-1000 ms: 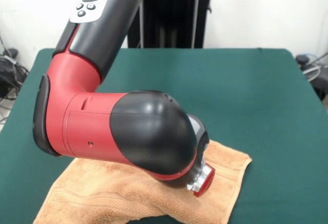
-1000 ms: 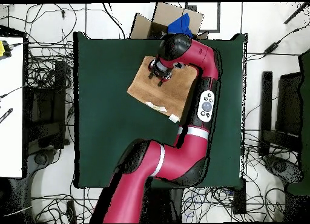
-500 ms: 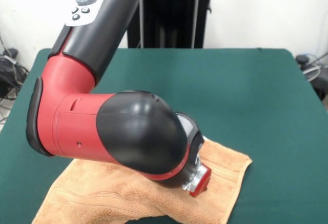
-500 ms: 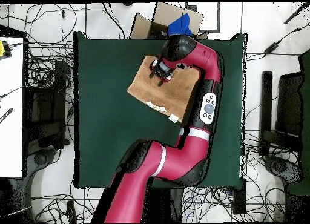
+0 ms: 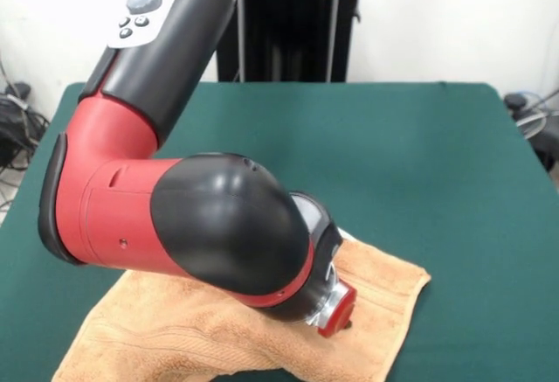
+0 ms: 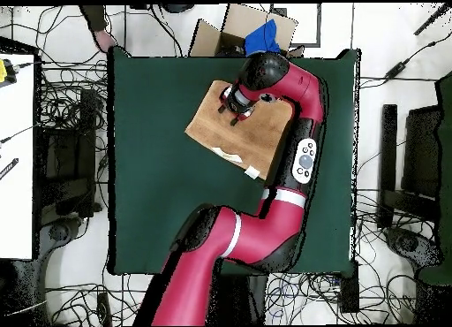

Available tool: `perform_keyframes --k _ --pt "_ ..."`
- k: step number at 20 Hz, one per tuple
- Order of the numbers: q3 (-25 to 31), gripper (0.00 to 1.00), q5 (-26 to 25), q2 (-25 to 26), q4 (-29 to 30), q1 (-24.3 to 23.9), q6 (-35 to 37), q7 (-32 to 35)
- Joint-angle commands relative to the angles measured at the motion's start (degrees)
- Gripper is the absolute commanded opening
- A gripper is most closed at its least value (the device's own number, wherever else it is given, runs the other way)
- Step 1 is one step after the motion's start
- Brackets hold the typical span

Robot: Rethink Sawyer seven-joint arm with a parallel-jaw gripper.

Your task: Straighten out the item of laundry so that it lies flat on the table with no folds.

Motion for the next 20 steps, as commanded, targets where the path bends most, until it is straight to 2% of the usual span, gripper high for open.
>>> perform_keyframes --k 1,3,6,9,11,13,20 --pt "-0.58 1.00 -7.71 24.25 -1.89 1.57 -44.05 -20.68" --pt "0.37 1.00 -5.97 27.49 -7.82 2.29 -43.42 -27.24" --pt "-0.57 1.00 -5.27 29.42 -11.80 2.74 -39.88 -31.76" --pt "-2.54 1.00 -5.39 31.06 -15.58 2.91 -31.89 -28.14" --pt "-2.71 1.00 -4.72 33.59 -20.36 3.24 -28.84 -27.62" --pt "-2.89 1.00 -4.35 36.02 -24.75 3.58 -28.15 -27.32" --pt "-6.75 1.00 -2.86 38.38 -28.25 2.64 -25.44 -27.45"
